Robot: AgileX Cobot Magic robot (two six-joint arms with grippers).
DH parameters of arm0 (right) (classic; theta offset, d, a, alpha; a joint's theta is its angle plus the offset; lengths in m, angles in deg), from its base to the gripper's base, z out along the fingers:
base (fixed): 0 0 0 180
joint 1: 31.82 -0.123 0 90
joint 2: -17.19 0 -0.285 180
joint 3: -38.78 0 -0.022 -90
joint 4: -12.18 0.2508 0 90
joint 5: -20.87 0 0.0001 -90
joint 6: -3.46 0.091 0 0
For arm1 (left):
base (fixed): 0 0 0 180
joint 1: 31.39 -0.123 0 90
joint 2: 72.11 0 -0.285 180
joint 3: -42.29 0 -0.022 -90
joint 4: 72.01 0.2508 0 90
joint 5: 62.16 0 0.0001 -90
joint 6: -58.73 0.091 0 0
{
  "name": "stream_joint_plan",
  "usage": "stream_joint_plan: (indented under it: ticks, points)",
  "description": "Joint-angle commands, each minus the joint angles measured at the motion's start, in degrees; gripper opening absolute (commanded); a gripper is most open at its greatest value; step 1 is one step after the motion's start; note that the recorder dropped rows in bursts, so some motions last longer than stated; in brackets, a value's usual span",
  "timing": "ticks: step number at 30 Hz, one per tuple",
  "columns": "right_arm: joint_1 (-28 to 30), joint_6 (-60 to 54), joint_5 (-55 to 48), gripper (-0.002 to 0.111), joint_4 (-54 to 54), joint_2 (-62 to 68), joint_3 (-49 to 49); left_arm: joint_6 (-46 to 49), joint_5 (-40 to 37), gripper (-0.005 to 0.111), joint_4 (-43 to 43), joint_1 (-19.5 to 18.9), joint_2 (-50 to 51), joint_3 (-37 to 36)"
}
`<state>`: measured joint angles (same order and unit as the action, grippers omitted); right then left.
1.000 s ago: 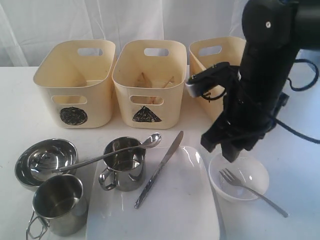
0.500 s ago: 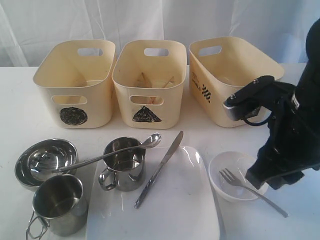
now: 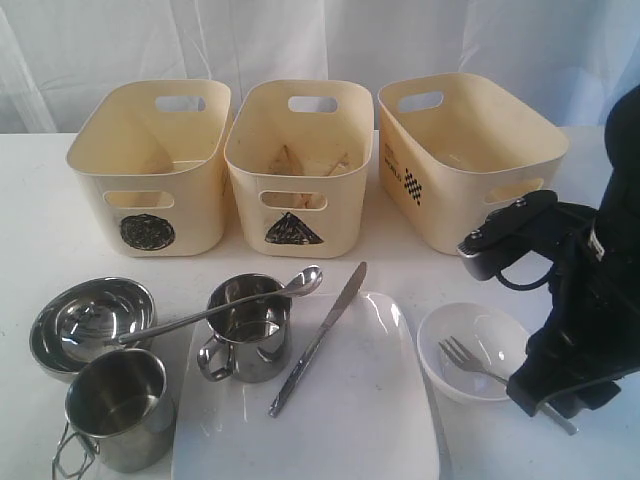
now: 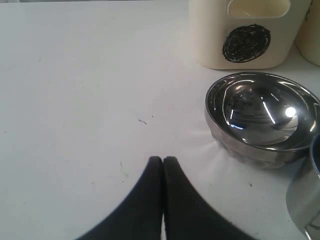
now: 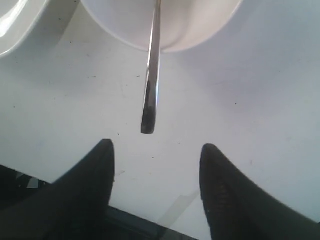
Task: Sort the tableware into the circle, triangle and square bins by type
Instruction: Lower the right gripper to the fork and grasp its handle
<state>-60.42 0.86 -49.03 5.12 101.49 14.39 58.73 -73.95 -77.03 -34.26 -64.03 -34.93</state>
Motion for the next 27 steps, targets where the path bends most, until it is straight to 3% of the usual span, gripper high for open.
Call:
stream_joint_plan:
  ticks: [1,27]
  points:
    - [0.6,0.3,-0.1,0.050,2.6,1.1,-0.3,0.0,0.2,0.000,-0.5,0.2,-0.3,0.0]
    - [0.6,-0.1,3.9,0.050,3.5,16.8,-0.3,0.0,0.2,0.000,-0.5,0.2,-0.3,0.0]
